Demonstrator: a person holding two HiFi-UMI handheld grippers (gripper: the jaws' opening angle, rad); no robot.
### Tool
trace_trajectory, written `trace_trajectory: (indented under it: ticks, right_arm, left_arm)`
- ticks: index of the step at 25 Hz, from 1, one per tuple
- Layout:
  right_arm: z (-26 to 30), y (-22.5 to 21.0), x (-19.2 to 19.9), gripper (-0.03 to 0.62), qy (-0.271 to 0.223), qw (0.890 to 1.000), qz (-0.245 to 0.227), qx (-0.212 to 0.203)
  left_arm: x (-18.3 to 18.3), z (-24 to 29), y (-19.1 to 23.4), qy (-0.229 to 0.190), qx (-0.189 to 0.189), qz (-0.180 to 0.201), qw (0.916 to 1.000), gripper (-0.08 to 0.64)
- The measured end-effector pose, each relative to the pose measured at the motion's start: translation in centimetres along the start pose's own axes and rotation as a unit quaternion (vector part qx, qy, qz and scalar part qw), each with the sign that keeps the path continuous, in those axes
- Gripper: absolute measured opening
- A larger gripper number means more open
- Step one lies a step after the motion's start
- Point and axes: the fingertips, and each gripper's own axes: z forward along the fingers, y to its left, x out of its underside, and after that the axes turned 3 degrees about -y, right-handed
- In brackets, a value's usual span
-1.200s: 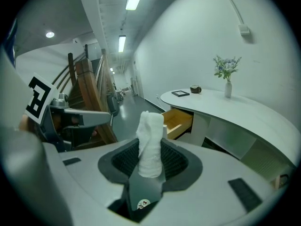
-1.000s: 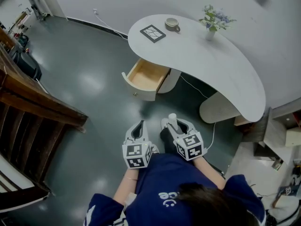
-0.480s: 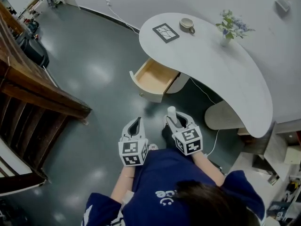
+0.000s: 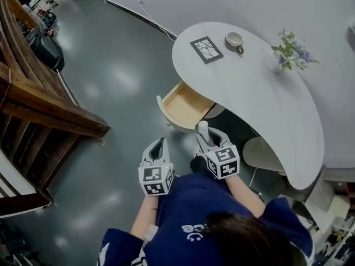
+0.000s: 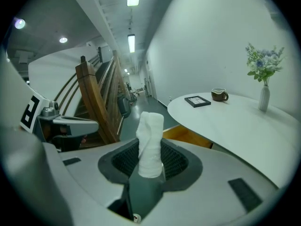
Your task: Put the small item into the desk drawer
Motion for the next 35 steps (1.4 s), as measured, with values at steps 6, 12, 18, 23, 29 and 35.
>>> trace_trajectory:
  ticks: [6,12,18,23,29,35]
  right_arm:
    - [3.3,-3.2,-2.8,0.143,0.010,0.999,-0.022,-0.035]
    - [6.2,-6.7,-4.3,0.143,0.023,0.997,-0.031,-0.068]
    - [8.6,-9.2,-5.8,0.144,0.028,0.993,-0.049,-0.103]
    - [10.0,-10.2,-6.4,0.144,0.037,0.990,-0.057,-0.124]
    - [11.5,-10.5,-6.8,0.144,0.047,0.988,-0.056,-0.139]
    - [12.6,-9.4,-7.2,0.144,0.060,0.986,-0.056,-0.146]
  left_arm:
    - [-2.0,4.0,-0.1,0.004,-0.031,-0.013,0.9994,0.003]
    - [-3.1,7.8,-0.6,0.012,-0.066,-0.023,0.9975,0.003]
    - [-4.3,11.5,-1.4,0.011,-0.089,-0.028,0.9955,0.003]
    - [-4.9,13.4,-1.3,0.013,-0.108,-0.044,0.9931,0.003]
    - [-6.2,14.1,0.2,-0.003,-0.133,-0.053,0.9896,0.003]
    - [-7.1,14.9,2.3,0.001,-0.132,-0.049,0.9900,0.003]
